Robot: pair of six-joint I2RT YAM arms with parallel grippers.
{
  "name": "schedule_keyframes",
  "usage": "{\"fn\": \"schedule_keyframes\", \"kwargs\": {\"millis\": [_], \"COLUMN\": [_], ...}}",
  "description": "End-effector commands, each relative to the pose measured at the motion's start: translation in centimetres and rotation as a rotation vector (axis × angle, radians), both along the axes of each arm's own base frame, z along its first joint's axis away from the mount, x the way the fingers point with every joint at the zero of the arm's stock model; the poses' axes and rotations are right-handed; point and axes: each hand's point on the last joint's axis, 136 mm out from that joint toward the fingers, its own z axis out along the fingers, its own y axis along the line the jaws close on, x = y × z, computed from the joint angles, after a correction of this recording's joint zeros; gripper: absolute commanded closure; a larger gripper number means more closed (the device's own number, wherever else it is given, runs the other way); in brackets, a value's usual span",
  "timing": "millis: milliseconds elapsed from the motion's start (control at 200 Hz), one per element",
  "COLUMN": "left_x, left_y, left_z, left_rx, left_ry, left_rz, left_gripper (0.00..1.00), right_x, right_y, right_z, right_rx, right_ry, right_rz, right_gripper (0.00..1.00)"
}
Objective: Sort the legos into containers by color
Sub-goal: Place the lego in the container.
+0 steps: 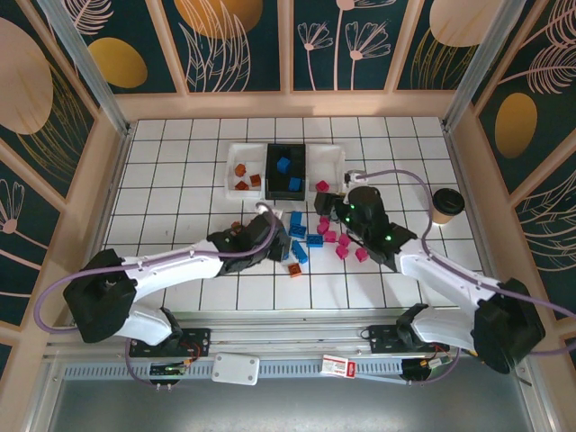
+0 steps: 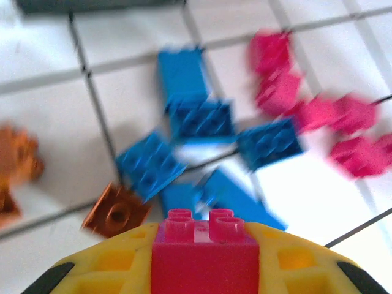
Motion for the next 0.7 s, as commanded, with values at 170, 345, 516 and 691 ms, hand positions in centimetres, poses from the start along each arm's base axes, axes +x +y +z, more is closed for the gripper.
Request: {"fn": "schedule_keyframes", "kwargs": {"millis": [170, 345, 516, 691], "left_x": [10.1, 16.9, 21.7, 24.3], "left_y": [-9.2, -11.6, -12.5, -14.0], "left_z": [4.3, 3.2, 0.7, -0.1], "left_rx": [-0.061, -0.069, -0.06, -0.091], "left_ry": [-0.109, -0.095, -0.065, -0.037], "left_rz": [-0.05, 0.002, 0.068, 0.081], "left_gripper": [0.76, 0.77, 0.75, 0.59], "right_x": [-2.6, -4.5, -6.1, -6.8], "right_y": [-5.8, -6.7, -7.0, -7.2], "right_z": [-3.7, -6.3, -8.3, -8.9], "right_rx": [-0.004, 0.0, 0.017, 0.008], "right_ry": [0.083, 0.155, 0.216, 0.248], "right_rz": [-0.189, -0.193, -0.183, -0.178], "right_gripper": [0.34, 0.34, 0.34, 0.34]}}
